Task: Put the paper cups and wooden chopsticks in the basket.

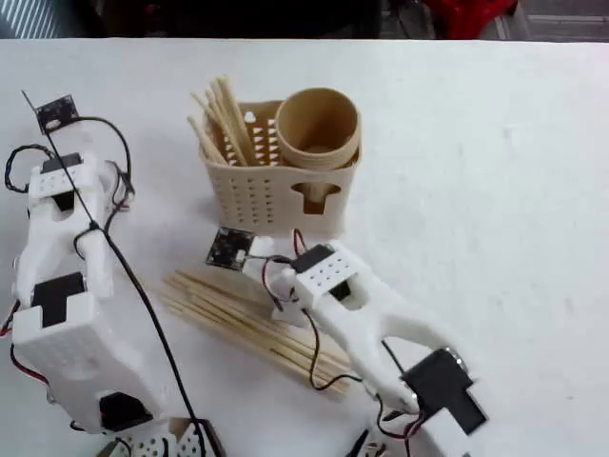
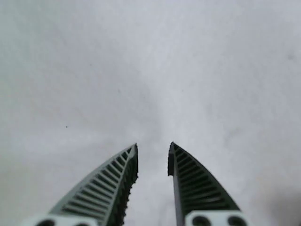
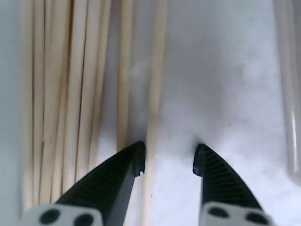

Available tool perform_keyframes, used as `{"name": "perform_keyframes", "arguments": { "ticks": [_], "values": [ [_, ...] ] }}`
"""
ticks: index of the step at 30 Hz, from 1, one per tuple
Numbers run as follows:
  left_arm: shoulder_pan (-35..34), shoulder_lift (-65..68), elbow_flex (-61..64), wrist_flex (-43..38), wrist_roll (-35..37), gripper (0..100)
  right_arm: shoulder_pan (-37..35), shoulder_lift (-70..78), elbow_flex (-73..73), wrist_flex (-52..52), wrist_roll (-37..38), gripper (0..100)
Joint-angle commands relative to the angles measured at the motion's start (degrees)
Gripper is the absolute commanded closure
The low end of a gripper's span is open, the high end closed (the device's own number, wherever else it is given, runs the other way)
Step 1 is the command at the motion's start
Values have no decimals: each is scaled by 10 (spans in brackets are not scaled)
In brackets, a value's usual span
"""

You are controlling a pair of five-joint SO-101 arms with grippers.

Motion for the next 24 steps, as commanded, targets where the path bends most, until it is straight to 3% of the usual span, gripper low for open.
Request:
{"name": "perform_keyframes", "arguments": {
  "ticks": [1, 4, 10, 24],
  "values": [
    [7, -4, -4, -8, -7, 876, 15, 17, -30, -6, 7, 883],
    [7, -4, -4, -8, -7, 876, 15, 9, -31, -7, 4, 988],
    [7, -4, -5, -8, -7, 876, 12, -65, -30, 34, -34, 981],
    [7, -3, -6, -8, -7, 876, -72, -465, -41, 167, -94, 982]
  ]
}}
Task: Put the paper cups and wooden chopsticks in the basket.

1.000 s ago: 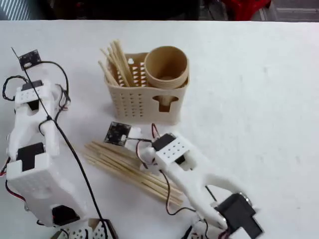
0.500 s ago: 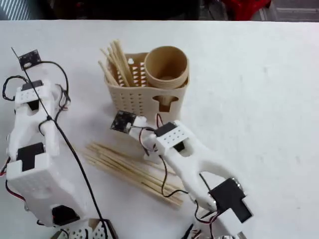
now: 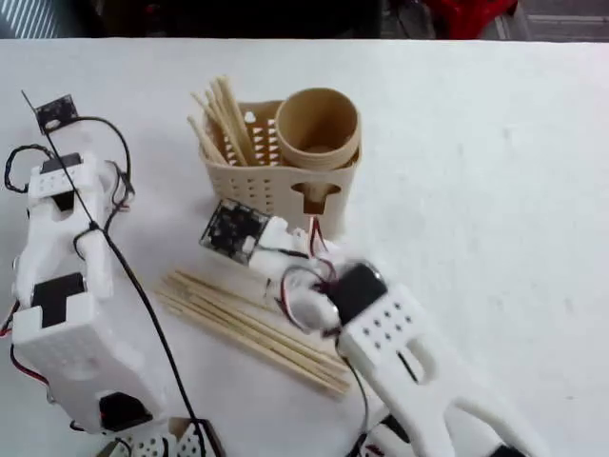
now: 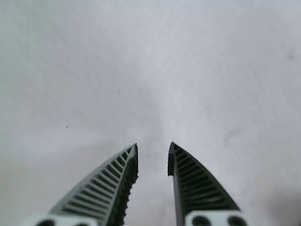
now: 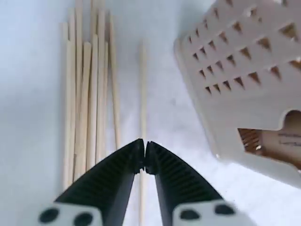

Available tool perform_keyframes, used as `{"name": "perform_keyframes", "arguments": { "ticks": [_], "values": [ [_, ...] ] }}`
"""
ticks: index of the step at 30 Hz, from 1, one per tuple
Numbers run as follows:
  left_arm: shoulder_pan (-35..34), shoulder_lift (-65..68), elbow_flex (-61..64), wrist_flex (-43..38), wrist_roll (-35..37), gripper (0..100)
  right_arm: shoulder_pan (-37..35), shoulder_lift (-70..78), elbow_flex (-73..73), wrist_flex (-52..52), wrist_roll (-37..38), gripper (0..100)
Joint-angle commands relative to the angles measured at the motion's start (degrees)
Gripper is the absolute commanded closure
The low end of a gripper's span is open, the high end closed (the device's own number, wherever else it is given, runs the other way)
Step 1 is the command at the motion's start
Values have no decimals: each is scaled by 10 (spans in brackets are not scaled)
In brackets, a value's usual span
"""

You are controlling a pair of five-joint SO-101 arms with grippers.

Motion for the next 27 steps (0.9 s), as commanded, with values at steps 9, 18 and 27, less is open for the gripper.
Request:
{"name": "perform_keyframes", "arguments": {
  "ticks": [9, 18, 27],
  "values": [
    [7, -3, -6, -9, -7, 876, -16, -77, -222, 44, -51, 983],
    [7, -3, -4, -9, -7, 876, -19, 100, -370, 183, -62, 976],
    [7, -3, -2, -24, -7, 876, -16, 249, -75, 29, 11, 850]
  ]
}}
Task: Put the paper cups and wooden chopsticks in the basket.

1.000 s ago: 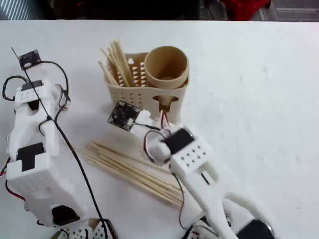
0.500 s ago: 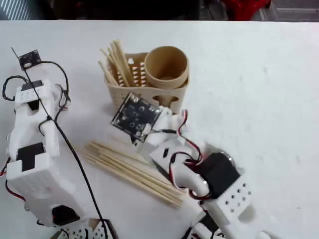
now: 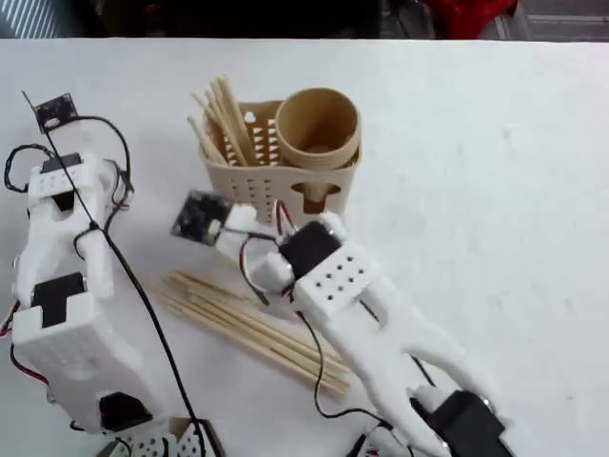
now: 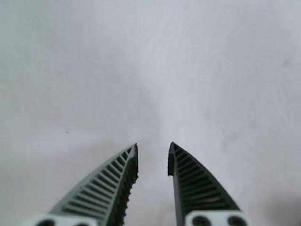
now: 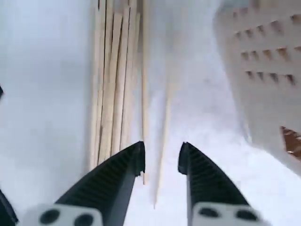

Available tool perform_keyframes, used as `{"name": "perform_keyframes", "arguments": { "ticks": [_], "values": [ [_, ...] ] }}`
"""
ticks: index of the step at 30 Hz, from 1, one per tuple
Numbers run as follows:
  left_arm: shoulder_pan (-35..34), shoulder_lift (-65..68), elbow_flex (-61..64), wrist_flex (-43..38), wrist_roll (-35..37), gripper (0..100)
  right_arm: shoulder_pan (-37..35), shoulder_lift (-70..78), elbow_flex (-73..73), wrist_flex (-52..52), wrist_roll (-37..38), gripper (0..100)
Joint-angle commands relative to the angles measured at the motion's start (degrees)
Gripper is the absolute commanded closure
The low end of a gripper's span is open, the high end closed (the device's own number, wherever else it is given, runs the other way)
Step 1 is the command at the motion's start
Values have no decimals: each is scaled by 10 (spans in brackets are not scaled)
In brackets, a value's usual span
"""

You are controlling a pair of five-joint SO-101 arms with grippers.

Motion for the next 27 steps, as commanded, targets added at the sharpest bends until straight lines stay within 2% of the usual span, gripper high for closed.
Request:
{"name": "perform_keyframes", "arguments": {
  "ticks": [1, 4, 8, 14, 25, 27],
  "values": [
    [7, -3, -2, -11, -7, 876, -1, 15, 96, -137, 14, 850],
    [7, -3, -2, -11, -7, 876, 0, 28, 152, -237, 18, 847],
    [7, -3, -2, -11, -7, 876, -2, 55, 158, -252, 55, 846],
    [7, -3, -2, -11, -7, 876, 0, 116, 156, -317, 55, 846],
    [7, -3, -2, -11, -7, 876, 58, 163, 112, -335, 56, 852],
    [7, -3, -2, -11, -7, 877, 58, 175, 112, -340, 56, 895]
  ]
}}
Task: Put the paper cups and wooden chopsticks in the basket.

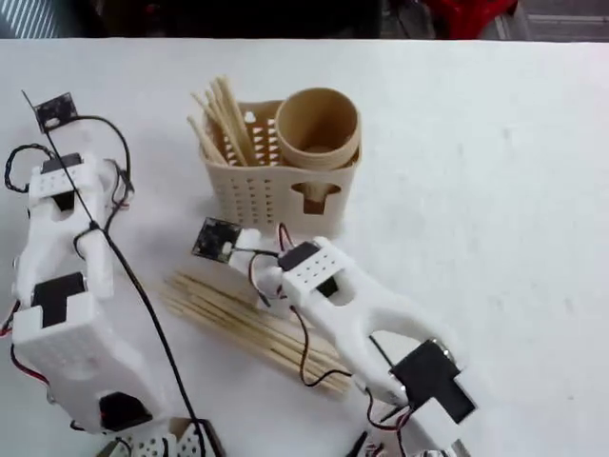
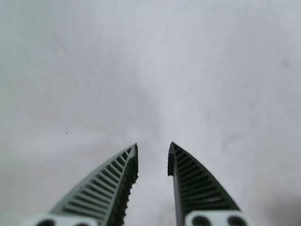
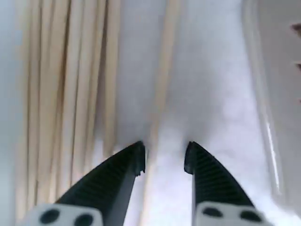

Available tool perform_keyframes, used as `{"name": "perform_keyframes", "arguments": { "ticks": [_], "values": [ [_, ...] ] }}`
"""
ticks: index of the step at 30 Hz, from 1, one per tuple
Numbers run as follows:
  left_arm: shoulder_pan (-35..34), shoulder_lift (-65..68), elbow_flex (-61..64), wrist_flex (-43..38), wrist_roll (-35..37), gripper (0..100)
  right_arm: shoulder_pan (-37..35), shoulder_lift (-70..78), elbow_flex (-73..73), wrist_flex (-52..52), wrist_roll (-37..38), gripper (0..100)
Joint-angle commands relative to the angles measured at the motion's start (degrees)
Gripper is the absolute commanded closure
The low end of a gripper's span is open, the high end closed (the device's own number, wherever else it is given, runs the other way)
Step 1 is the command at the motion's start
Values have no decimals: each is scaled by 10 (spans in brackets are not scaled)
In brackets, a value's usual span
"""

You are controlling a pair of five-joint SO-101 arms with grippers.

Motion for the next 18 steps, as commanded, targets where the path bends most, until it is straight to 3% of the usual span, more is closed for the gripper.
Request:
{"name": "perform_keyframes", "arguments": {
  "ticks": [1, 2, 9, 18],
  "values": [
    [7, -3, -2, -9, -7, 877, 11, 13, -21, -13, 5, 937],
    [7, -3, -2, -9, -7, 877, 10, 17, -22, -18, 5, 981],
    [7, -3, -2, -9, -7, 877, 15, -1, -18, -21, -1, 982],
    [7, -3, -2, -9, -7, 876, 11, -294, 18, 85, -76, 983]
  ]
}}
